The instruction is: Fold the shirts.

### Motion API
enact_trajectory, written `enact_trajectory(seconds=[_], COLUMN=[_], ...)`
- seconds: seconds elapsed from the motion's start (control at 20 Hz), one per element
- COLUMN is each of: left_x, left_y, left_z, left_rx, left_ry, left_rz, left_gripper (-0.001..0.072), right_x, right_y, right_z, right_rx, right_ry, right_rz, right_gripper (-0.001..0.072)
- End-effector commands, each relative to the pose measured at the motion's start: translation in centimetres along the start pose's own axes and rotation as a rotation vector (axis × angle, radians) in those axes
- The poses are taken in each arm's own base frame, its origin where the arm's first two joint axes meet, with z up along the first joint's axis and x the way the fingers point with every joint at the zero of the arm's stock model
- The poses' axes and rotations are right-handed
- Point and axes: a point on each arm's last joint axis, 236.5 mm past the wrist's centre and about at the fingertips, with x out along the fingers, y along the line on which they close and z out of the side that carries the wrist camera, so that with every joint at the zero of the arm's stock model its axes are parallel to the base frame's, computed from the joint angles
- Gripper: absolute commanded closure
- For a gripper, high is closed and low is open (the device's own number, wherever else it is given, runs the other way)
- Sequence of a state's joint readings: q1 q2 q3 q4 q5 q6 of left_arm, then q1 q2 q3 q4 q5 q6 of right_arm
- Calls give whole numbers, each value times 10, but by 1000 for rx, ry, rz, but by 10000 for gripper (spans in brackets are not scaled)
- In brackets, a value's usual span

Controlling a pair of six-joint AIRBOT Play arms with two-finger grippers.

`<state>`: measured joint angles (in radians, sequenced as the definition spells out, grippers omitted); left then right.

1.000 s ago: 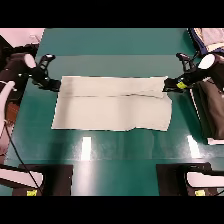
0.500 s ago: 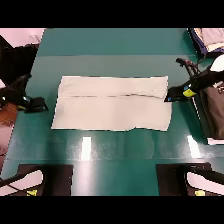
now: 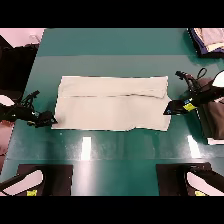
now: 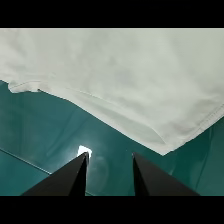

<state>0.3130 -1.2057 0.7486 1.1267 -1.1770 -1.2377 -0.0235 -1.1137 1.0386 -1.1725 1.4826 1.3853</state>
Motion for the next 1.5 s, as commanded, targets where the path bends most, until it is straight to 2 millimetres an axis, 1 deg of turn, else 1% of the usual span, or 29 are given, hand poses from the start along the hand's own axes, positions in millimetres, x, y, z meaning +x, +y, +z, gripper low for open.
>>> enact_trajectory(seconds=[0.0,0.15,0.45,0.5,0.55,0.6,0.7,0.75,0.8,0.85,0.95,1.0,1.05,1.1,1.25,1.35,1.45], left_x=[7,7,7,8,10,11,11,9,4,-2,-14,-18,-21,-21,-22,-22,-22], left_y=[3,5,4,2,-2,-5,-10,-11,-14,-17,-25,-30,-36,-41,-46,-47,-47], left_z=[-6,-4,-1,-1,-2,-2,-1,-1,1,4,13,18,22,23,25,24,23], left_rx=[-5,-4,-1,10,27,47,52,53,61,71,88,89,85,77,68,68,68], left_ry=[9,0,-11,-9,-4,-2,-5,-2,0,-3,-35,-57,-79,-85,-92,-87,-84], left_rz=[2,8,10,12,12,12,5,2,-1,-6,-12,-27,-48,-70,-93,-94,-95], left_gripper=[289,290,293,424,598,685,682,683,683,683,683,683,683,683,683,683,683], right_x=[-8,-14,-15,-15,-15,-15,-16,-19,-21,-21,-9,1,14,27,63,83,97], right_y=[5,7,7,7,7,6,2,-4,-12,-25,-54,-68,-76,-77,-66,-63,-61], right_z=[-3,-2,-3,-2,-2,-2,-5,-8,-13,-22,-46,-58,-68,-70,-68,-64,-61], right_rx=[-13,-22,-23,-23,-23,-23,-6,19,59,116,260,335,409,475,552,582,573], right_ry=[-32,-59,-61,-64,-64,-63,-54,-45,-34,-26,-13,-10,-13,-29,-57,-46,-26], right_rz=[-3,-7,-7,-7,-8,-12,-12,-10,-4,0,11,18,46,98,256,286,278], right_gripper=[378,378,378,378,378,378,378,378,378,378,374,365,364,364,364,364,364])
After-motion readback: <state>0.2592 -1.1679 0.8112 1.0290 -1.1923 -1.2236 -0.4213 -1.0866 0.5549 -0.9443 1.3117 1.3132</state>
